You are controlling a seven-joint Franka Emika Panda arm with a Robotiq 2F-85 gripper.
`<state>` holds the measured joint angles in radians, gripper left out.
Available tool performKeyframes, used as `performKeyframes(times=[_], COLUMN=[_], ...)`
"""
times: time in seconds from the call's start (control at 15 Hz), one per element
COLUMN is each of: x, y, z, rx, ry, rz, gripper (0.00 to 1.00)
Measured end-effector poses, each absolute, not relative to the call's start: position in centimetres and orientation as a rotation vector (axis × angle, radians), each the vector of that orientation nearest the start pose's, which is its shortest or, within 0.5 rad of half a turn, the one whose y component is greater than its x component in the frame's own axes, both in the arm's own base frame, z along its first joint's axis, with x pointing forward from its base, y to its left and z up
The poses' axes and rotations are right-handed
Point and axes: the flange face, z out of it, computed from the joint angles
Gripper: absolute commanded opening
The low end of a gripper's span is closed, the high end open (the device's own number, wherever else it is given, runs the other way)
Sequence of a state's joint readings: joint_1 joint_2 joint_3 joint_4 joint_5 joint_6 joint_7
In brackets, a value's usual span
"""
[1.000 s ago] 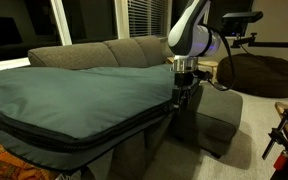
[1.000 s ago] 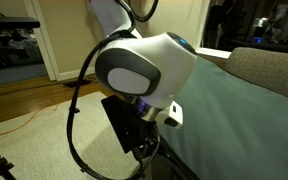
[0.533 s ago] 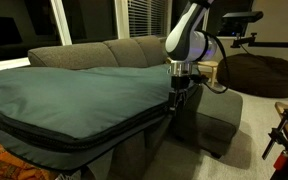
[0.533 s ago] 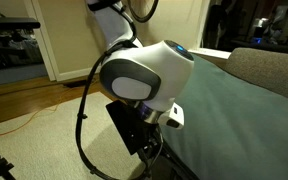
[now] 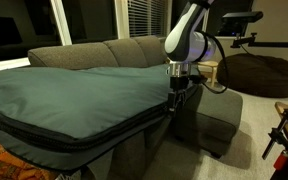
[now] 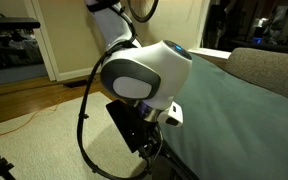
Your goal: Unzip the bag
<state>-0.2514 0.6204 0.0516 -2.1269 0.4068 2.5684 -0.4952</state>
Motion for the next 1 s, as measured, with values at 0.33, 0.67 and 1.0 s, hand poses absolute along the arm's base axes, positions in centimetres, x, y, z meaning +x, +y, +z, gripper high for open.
performKeyframes(times=[0.33, 0.67, 1.0], x=[54.2, 55.5, 56.4], y=[-10.7, -11.0, -12.6], z=[9.0, 7.6, 7.0], rx=[-2.917, -2.955, -2.985], ry=[0.115, 0.23, 0.331], rz=[0.094, 0.062, 0.055], gripper=[1.0, 1.0, 1.0])
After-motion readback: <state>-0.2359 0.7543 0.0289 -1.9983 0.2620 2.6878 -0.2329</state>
